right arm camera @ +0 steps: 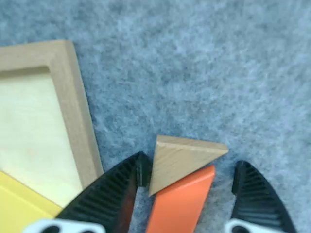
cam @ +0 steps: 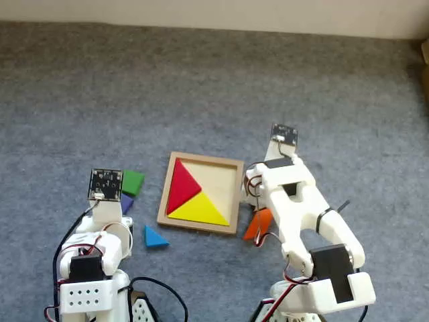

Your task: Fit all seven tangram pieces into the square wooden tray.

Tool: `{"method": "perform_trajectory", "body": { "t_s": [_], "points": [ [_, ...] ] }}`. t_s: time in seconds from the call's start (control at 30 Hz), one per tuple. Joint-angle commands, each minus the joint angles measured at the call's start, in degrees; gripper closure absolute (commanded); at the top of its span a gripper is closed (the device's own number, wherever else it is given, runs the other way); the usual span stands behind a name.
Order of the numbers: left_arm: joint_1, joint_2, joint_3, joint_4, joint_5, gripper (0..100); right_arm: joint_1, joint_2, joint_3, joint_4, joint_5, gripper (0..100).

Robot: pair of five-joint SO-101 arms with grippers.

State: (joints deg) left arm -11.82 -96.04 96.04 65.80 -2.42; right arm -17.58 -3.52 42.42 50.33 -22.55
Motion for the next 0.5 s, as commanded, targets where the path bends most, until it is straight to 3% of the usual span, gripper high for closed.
{"method": "perform_trajectory", "body": {
  "t_s": [0.0,0.2,0.47],
  "points": [
    [0.6,-0.5,1.5,-0.8,-0.2,92,1.5,0.7,-3.1,-3.8,-0.1,73.2],
    [0.6,-0.5,1.5,-0.8,-0.2,92,1.5,0.6,-3.1,-3.9,0.0,82.4],
    [0.6,-0.5,1.5,-0.8,-0.2,92,2.6,0.1,-3.0,-3.6,0.9,83.6]
  ]
}}
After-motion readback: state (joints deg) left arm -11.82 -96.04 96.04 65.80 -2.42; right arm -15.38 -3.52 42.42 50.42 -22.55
